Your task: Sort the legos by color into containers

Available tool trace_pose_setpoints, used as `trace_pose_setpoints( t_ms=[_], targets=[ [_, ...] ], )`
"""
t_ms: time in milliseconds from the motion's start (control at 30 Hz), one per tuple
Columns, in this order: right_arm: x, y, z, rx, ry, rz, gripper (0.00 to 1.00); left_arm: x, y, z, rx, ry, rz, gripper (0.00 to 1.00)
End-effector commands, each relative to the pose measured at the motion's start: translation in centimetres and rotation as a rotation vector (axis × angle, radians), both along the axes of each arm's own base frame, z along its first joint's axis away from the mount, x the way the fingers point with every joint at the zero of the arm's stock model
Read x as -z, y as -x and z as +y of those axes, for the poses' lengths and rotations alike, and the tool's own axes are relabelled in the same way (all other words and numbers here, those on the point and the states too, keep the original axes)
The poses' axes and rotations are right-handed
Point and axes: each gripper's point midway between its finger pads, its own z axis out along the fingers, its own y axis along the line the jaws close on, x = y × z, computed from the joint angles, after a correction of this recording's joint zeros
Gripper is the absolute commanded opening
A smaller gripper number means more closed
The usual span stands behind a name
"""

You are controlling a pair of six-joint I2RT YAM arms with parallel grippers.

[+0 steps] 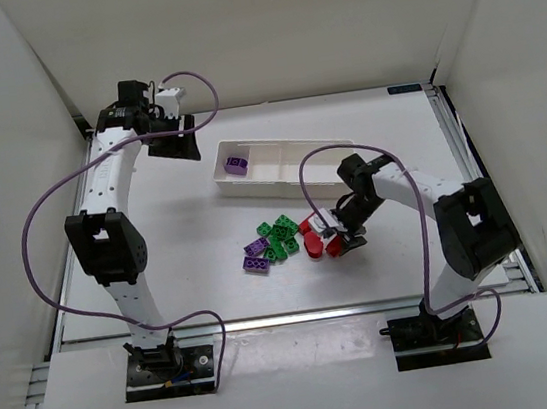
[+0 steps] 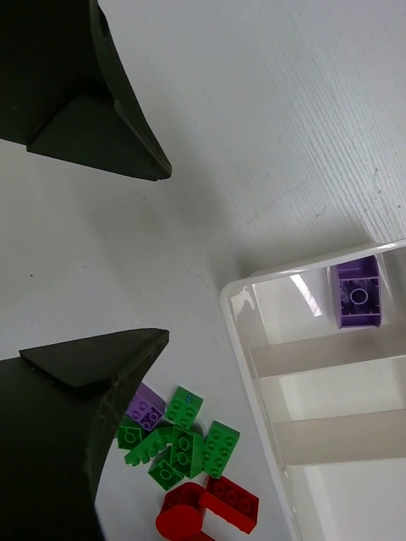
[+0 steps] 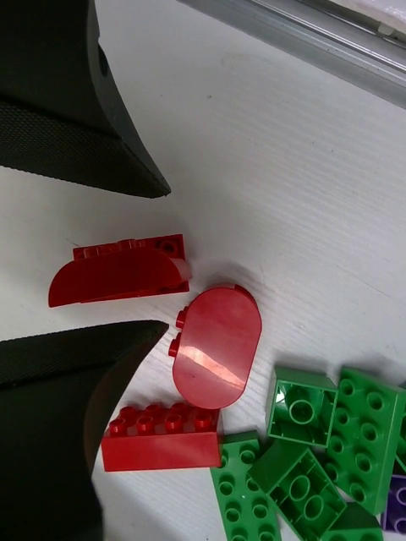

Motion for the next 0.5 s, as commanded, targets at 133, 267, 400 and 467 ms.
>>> trace_pose_setpoints(
  t_ms=[133, 267, 400, 467],
  targets=[
    [0.9, 0.7, 0.1, -0.044, 0.000, 0.010, 0.56, -3.1, 0.9, 0.1, -0.006, 0.000, -0.069, 0.82],
    [1.3, 0.8, -0.3, -0.052, 0.016, 0.005, 0.48, -2.8, 0.8, 0.0, -0.009, 0.003, -0.061, 0.81],
    [1.5, 0.8, -0.5, -0.048, 0.035, 0.006, 0.37, -2.6, 0.6, 0.0, -0.021, 0.007, -0.051, 0.82],
    [1.9, 0.6, -1.0, -0.045, 0.065, -0.006, 0.29, -2.2, 0.5, -0.1, -0.024, 0.012, -0.040, 0.83]
  ],
)
